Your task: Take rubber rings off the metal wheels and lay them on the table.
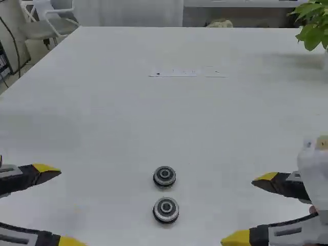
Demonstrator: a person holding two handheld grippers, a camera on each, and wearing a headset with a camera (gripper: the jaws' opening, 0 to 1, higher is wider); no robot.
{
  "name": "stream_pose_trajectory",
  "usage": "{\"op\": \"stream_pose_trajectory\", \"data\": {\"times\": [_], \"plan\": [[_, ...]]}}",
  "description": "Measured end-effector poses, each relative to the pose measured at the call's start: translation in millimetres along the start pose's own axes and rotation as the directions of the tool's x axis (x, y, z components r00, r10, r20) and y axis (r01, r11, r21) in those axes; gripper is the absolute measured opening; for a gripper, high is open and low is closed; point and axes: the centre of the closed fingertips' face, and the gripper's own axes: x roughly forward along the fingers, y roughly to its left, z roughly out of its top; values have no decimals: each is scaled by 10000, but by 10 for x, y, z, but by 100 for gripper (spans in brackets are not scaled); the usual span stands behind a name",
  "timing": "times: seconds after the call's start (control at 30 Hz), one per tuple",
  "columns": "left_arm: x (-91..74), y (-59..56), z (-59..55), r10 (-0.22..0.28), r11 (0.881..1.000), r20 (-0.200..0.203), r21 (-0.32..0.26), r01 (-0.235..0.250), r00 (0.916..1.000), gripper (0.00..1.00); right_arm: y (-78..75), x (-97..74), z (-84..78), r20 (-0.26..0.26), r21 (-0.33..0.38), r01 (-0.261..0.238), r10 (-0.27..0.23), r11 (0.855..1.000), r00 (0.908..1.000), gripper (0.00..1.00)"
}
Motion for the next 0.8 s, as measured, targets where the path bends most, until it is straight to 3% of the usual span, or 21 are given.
{"op": "stream_pose_trajectory", "data": {"times": [0.13,0.57,0.8], "plan": [[-9,-13,48,-55,10000,277,-18,55,9996,93,51,7,-28,-124,-17,-234,234,9997,9997,73],[-37,-69,151,-310,9988,909,-356,343,9954,92,96,-12,13,220,209,-487,482,9986,9986,73],[-32,-88,130,-386,9982,794,-434,422,9961,91,85,-25,25,344,300,-435,424,9986,9985,72]]}}
